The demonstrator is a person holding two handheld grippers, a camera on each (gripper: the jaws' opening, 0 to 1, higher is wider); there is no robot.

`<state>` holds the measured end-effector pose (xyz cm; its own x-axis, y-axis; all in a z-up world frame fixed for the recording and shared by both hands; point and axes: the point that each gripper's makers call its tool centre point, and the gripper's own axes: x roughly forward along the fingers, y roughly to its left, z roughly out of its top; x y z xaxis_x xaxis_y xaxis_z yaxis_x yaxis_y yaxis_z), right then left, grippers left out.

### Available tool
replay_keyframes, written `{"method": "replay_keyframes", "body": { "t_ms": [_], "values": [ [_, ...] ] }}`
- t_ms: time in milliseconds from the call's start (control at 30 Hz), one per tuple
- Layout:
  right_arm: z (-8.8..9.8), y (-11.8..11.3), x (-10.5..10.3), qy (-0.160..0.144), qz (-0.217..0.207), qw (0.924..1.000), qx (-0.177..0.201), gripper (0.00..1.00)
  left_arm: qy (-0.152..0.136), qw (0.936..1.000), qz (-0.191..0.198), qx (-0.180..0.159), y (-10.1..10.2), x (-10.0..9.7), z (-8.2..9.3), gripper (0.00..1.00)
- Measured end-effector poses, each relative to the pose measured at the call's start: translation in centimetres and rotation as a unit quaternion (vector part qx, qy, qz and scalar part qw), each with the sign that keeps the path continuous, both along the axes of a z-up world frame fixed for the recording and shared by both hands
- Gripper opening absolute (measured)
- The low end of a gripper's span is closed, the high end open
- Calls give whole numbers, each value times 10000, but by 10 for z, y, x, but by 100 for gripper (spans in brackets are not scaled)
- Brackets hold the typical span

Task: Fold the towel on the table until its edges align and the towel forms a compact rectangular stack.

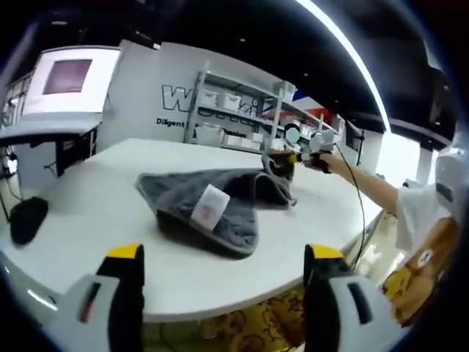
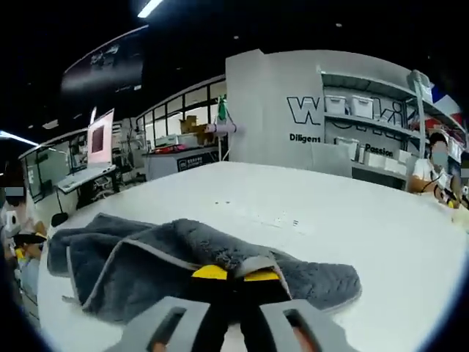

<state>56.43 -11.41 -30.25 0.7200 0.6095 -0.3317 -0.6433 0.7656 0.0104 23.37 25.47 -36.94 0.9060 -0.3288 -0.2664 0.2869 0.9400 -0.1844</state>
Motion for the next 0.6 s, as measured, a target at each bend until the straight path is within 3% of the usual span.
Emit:
{"method": "replay_keyframes", "body": {
  "t_ms": [167, 333, 500, 600],
  "values": [
    [36, -45, -32, -374, -85, 9993, 44, 2, -47, 9999, -115, 32, -9, 0, 4, 95],
    [56, -100, -63, -562, -327, 9979, 67, 2, -81, 9997, -222, 62, -18, 0, 7, 95],
    [38, -154, -92, -322, -591, 9977, 22, 2, -89, 9994, -325, 79, -26, 0, 8, 95],
    [10, -184, -113, 8, -745, 9971, -121, 3, -73, 9992, -368, 95, -29, -1, 8, 95]
  ]
}}
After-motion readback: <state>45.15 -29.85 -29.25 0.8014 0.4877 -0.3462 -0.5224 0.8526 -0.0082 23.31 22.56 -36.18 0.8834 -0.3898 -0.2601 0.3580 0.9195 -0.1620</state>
